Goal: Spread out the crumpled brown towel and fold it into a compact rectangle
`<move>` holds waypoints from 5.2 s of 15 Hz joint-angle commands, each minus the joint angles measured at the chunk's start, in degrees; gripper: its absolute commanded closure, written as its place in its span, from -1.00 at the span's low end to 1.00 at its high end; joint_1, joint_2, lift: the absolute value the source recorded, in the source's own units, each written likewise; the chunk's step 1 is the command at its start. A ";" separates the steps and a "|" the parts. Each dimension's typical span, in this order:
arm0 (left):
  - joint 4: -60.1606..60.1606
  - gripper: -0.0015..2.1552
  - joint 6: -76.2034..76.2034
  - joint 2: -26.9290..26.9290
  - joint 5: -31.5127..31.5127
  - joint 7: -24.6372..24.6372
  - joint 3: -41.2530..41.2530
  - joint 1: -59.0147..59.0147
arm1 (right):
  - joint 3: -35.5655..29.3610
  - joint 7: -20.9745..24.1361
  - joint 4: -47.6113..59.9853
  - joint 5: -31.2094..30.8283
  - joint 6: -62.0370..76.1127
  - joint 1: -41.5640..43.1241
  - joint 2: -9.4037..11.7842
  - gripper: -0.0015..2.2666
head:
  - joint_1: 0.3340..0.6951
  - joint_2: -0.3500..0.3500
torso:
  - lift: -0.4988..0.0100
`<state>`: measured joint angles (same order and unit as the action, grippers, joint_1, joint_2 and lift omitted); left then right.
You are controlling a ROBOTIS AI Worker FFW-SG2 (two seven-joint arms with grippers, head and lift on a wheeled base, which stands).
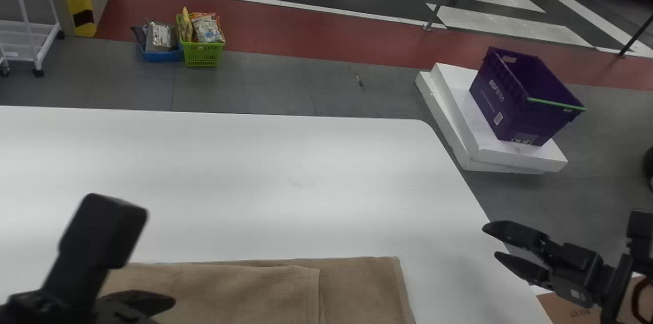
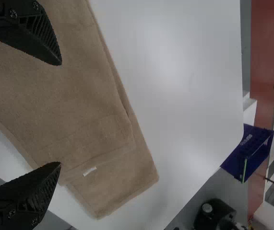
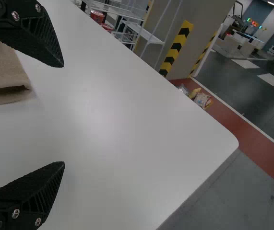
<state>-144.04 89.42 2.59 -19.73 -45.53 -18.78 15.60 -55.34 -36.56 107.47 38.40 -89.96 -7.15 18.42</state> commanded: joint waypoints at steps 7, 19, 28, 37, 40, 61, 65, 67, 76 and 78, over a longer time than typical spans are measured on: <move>4.38 -0.94 -16.68 -0.13 29.92 0.09 37.32 7.77 | 9.55 -0.09 16.20 -0.87 -0.12 -5.59 -6.20 -0.93 | 1.00 -1.00 | 0.46; 7.01 -0.94 -17.21 -0.04 32.56 -2.81 42.59 7.95 | 22.56 -0.01 22.70 -6.50 -0.12 -11.30 -9.72 -0.88 | 1.00 -0.34 | 0.46; 7.81 -0.94 -18.97 -0.04 32.56 -3.07 42.86 8.39 | 32.58 0.35 22.70 -10.89 -0.12 -10.86 -10.15 -0.81 | 1.00 0.07 | 0.46; 8.60 -0.94 -19.67 -0.04 32.56 -3.78 43.03 8.39 | 36.27 0.79 22.61 -13.53 -0.12 -10.51 -10.15 -0.74 | 1.00 0.18 | 0.46; 8.77 -0.94 -19.85 -0.04 32.65 -3.87 43.03 8.39 | 37.06 0.79 22.61 -14.06 -0.12 -10.16 -10.15 -0.63 | 1.00 0.20 | 0.46; 8.42 -0.93 -20.20 -0.04 32.65 -4.39 42.86 9.27 | 37.50 0.70 22.26 -14.50 -0.12 -10.16 -10.24 -0.37 | 1.00 0.22 | 0.46; 8.33 -0.93 -20.20 -0.04 32.65 -4.39 42.68 9.36 | 37.50 1.05 21.91 -14.41 -0.12 -10.07 -10.51 -0.12 | 1.00 0.21 | 0.46; 8.33 -0.93 -20.20 -0.04 32.65 -4.39 42.59 9.36 | 37.41 0.96 21.91 -14.41 -0.12 -9.99 -10.51 -0.11 | 1.00 0.21 | 0.46; 7.81 -0.93 -20.20 -0.04 32.65 -4.48 42.51 9.80 | 34.51 1.05 22.00 -11.68 -0.12 -8.14 -11.56 -0.11 | 1.00 0.20 | 0.46; 7.81 -0.93 -20.20 -0.04 32.65 -4.48 42.68 9.80 | 31.44 0.79 22.44 -9.58 -0.12 -8.32 -11.56 -0.11 | 1.00 0.18 | 0.46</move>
<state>-136.20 69.20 2.55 12.92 -50.01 23.83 25.39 -21.86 -35.65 129.67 27.37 -89.96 -15.33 6.83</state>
